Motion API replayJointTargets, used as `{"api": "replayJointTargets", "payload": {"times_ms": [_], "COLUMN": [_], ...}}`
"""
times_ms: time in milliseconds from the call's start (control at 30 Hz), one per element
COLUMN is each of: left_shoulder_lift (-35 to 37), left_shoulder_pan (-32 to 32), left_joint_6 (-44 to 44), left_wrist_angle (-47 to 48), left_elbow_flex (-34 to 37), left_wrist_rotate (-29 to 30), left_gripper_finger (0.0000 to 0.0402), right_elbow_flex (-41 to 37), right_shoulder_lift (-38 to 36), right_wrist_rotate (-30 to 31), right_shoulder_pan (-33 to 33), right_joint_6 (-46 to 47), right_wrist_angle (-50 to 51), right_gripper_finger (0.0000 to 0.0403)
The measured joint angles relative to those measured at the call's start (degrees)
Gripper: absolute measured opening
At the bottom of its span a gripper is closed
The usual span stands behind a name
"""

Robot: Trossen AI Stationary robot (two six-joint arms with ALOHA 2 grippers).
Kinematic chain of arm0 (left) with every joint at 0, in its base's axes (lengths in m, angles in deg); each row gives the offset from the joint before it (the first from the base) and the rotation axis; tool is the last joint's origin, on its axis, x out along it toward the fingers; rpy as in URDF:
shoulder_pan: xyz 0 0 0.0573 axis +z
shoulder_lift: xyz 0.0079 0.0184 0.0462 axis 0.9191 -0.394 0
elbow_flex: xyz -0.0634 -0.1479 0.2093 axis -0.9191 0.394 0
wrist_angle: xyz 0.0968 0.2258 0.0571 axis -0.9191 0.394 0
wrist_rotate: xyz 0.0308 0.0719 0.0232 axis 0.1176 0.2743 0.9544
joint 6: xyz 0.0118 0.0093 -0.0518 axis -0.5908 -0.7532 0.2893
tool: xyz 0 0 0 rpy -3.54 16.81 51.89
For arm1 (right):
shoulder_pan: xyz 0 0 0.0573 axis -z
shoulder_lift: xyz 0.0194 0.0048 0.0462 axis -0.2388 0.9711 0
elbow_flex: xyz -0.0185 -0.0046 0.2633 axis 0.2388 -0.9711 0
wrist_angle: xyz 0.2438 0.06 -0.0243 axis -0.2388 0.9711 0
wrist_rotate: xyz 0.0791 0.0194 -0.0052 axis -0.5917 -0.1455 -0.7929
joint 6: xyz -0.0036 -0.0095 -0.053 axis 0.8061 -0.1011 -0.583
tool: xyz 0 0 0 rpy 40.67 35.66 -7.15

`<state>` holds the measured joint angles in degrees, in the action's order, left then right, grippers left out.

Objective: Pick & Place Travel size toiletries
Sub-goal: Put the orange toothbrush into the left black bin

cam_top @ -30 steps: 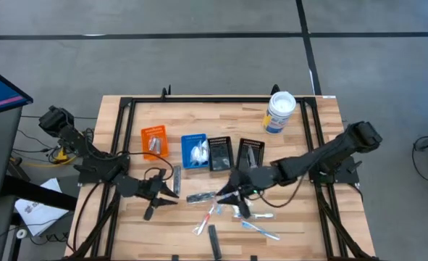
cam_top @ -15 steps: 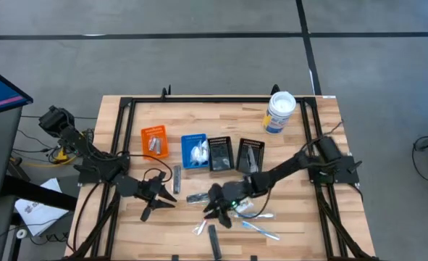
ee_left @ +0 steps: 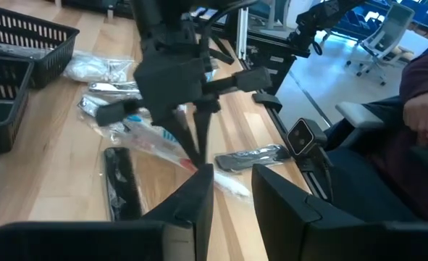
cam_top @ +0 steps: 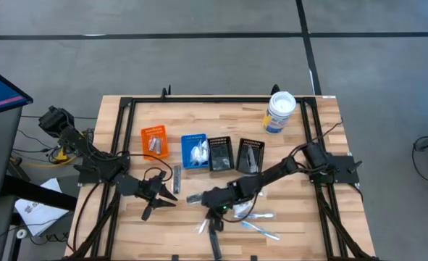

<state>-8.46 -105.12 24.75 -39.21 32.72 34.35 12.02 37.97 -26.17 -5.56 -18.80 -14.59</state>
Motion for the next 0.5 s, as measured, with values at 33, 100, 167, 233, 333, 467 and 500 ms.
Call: {"api": "replayJointTargets", "payload": {"times_ms": [33, 100, 167, 233, 333, 467, 500], "left_shoulder_lift": [0.0, 0.0, 0.0, 0.0, 0.0, 0.0, 0.0], "left_shoulder_pan": [0.0, 0.0, 0.0, 0.0, 0.0, 0.0, 0.0], "left_joint_6": [-0.1, -0.1, -0.1, -0.1, -0.9, -1.2, -1.2], "left_wrist_angle": [0.0, 0.0, 0.0, 0.0, -0.3, -0.5, -0.6], "left_elbow_flex": [0.0, 0.0, 0.0, 0.0, 0.0, 0.0, 0.0], "left_wrist_rotate": [0.0, 0.0, 0.0, 0.0, 0.0, 0.0, 0.0], "left_gripper_finger": [0.009, 0.009, 0.009, 0.009, 0.009, 0.009, 0.009], "right_elbow_flex": [0.6, 1.5, 1.6, 1.3, 1.3, 1.0, 1.0], "right_shoulder_lift": [0.0, -0.2, -0.5, -1.1, -2.0, -3.6, -4.3], "right_wrist_rotate": [-0.2, -0.1, -0.1, 0.2, 0.3, 1.5, 2.5], "right_shoulder_pan": [0.0, 0.0, -0.3, -0.6, -1.1, -1.6, -1.6], "right_joint_6": [-0.3, -1.6, -1.9, -2.1, -2.9, -3.5, -3.8], "right_wrist_angle": [2.7, 7.4, 10.4, 14.2, 15.9, 17.8, 17.8], "right_gripper_finger": [0.0013, 0.0006, 0.0002, 0.0005, 0.0002, 0.0002, 0.0002]}}
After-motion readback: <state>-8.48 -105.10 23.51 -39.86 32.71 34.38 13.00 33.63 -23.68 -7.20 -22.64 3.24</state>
